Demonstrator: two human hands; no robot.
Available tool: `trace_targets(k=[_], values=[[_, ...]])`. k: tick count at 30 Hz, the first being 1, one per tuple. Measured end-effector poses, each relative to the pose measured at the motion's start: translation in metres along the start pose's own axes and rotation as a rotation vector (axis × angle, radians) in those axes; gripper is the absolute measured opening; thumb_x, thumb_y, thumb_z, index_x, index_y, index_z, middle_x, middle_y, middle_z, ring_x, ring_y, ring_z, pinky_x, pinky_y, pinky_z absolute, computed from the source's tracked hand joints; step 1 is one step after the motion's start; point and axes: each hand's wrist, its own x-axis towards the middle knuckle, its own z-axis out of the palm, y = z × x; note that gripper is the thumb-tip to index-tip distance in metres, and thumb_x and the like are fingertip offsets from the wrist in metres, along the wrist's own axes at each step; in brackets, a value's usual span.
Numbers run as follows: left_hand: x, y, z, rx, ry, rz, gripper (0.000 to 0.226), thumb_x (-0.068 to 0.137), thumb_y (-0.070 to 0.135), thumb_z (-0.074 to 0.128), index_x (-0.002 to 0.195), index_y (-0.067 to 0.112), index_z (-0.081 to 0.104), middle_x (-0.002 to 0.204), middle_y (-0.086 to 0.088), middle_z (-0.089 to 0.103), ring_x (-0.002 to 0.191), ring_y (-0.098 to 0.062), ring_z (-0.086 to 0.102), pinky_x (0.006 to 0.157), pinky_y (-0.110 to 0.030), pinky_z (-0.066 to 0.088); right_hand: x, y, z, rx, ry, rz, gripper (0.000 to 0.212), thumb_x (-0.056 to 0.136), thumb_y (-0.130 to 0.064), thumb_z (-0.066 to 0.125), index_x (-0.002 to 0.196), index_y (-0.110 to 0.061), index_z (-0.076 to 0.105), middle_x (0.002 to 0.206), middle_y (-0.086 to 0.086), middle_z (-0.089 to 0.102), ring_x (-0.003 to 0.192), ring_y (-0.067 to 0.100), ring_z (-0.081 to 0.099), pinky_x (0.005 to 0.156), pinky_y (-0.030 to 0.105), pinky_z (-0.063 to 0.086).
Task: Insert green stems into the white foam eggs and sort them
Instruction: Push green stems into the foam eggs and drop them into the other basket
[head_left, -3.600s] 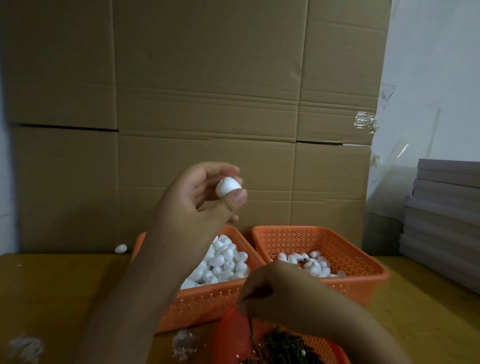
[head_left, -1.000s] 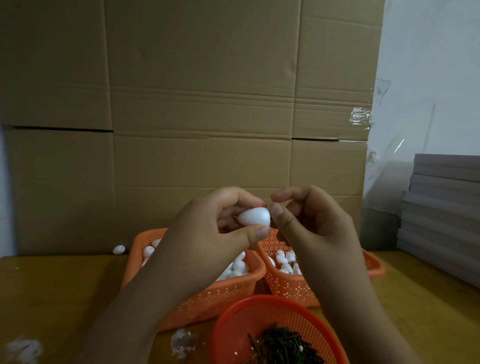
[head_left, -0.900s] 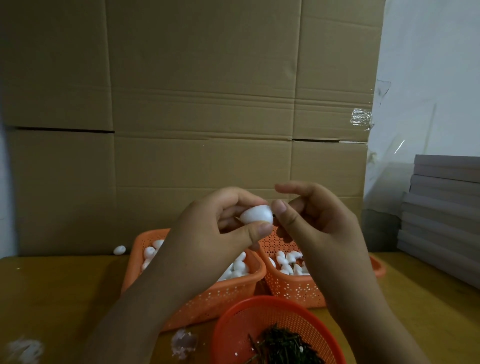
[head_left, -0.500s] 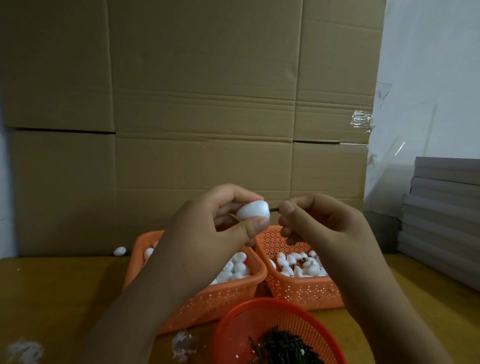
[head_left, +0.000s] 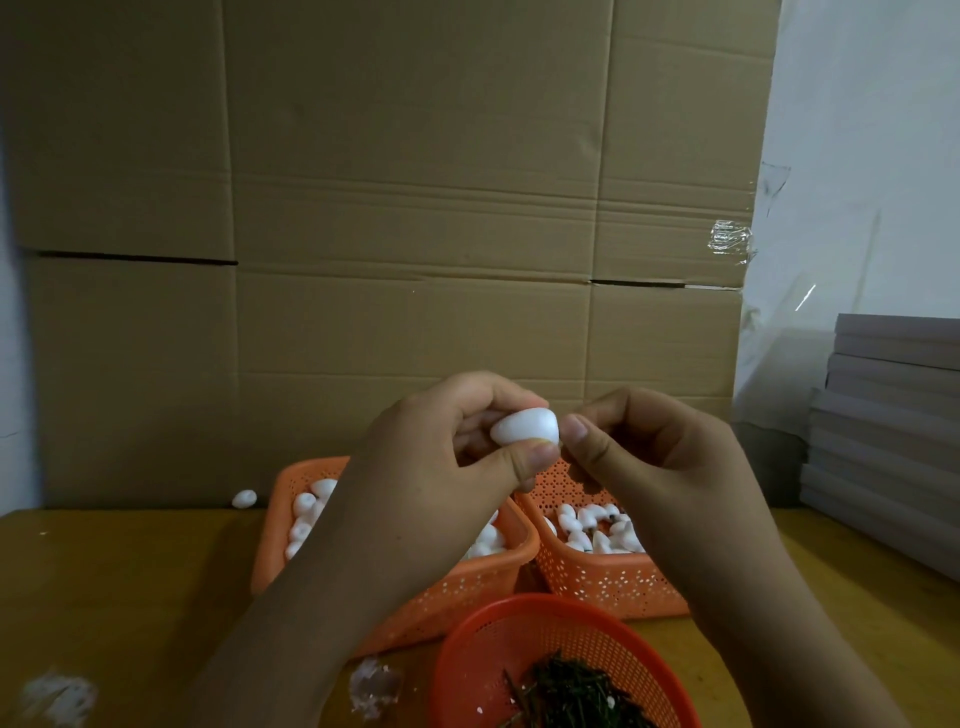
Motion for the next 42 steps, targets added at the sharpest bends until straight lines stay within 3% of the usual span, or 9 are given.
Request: trace_targets(k=[8,14,20,26,30,33,35,39,42], values=[[-0.001,0.006,-0.012,0.139,-0.036,-0.001,0.023,0.083,0.035,0.074,0.1,0.047,0.066,0.096,0.022,0.07,0.087,-0.002,0.067,0.078,-0.032,0.057,-0.001,0.002,0.003,-0.026,-0.026,-0.005,0.028,0.072,-0.047,0.058,0.077,-0.023,0.071,0.07,-0.003,0.07,0.063,0.009,0.066,0.059,0.023,0.054],[-0.002,0.01,-0.015,0.277,-0.071,0.03,0.024,0.075,0.044,0.067,0.098,0.051,0.066,0.092,0.021,0.059,0.081,0.0,0.058,0.066,-0.013,0.047,-0.002,0.0,0.01,0.135,-0.203,0.117,0.04,0.071,-0.052,0.059,0.089,-0.018,0.073,0.079,-0.001,0.074,0.074,0.008,0.07,0.069,0.021,0.057],[-0.003,0.008,-0.014,0.324,-0.095,-0.017,0.026,0.078,0.04,0.071,0.1,0.053,0.067,0.096,0.022,0.055,0.08,-0.002,0.056,0.064,-0.016,0.042,-0.003,0.001,0.008,0.213,-0.335,0.292,0.041,0.072,-0.052,0.06,0.083,-0.015,0.074,0.082,0.007,0.073,0.078,0.013,0.069,0.078,0.027,0.056],[-0.001,0.007,-0.009,0.518,-0.088,-0.005,0.048,0.079,0.045,0.055,0.127,0.048,0.053,0.093,0.038,0.043,0.076,0.01,0.05,0.062,-0.014,0.038,-0.006,-0.001,0.017,0.008,-0.186,0.158,0.036,0.069,-0.056,0.064,0.088,-0.026,0.07,0.08,-0.005,0.071,0.07,0.004,0.065,0.061,0.017,0.05],[-0.001,0.007,-0.005,0.407,-0.048,-0.059,0.043,0.072,0.054,0.063,0.113,0.051,0.051,0.098,0.033,0.051,0.075,0.005,0.056,0.062,-0.013,0.043,-0.003,0.003,0.014,0.076,-0.063,0.172,0.042,0.07,-0.055,0.058,0.077,-0.016,0.073,0.071,0.001,0.072,0.066,0.01,0.067,0.061,0.021,0.051],[-0.001,0.004,-0.005,0.359,-0.031,-0.15,0.022,0.074,0.051,0.067,0.093,0.043,0.061,0.092,0.032,0.06,0.076,0.006,0.06,0.06,-0.012,0.042,0.0,0.004,0.006,0.198,0.002,0.237,0.04,0.068,-0.053,0.057,0.075,-0.017,0.074,0.068,0.003,0.071,0.063,0.009,0.066,0.059,0.016,0.053],[0.0,0.002,-0.004,0.29,-0.039,-0.172,0.007,0.08,0.043,0.069,0.083,0.037,0.067,0.082,0.025,0.067,0.069,0.003,0.063,0.062,-0.02,0.048,0.0,0.003,0.004,0.241,-0.007,0.244,0.04,0.069,-0.052,0.057,0.074,-0.016,0.073,0.064,0.002,0.069,0.059,0.007,0.064,0.057,0.013,0.051],[0.0,0.006,-0.001,0.048,-0.137,-0.209,0.01,0.088,0.021,0.067,0.083,0.027,0.073,0.076,0.006,0.073,0.054,-0.003,0.063,0.061,-0.022,0.054,0.001,0.004,0.005,0.199,-0.009,0.203,0.045,0.071,-0.051,0.056,0.069,-0.008,0.068,0.058,0.005,0.063,0.055,0.005,0.058,0.055,0.012,0.048],[0.0,0.005,-0.001,-0.034,-0.179,-0.214,0.009,0.09,0.02,0.065,0.085,0.022,0.073,0.076,0.001,0.074,0.054,-0.005,0.062,0.056,-0.02,0.052,0.001,0.006,0.005,0.184,0.001,0.2,0.043,0.072,-0.05,0.056,0.073,-0.009,0.07,0.064,0.011,0.065,0.057,0.007,0.059,0.056,0.015,0.049]])
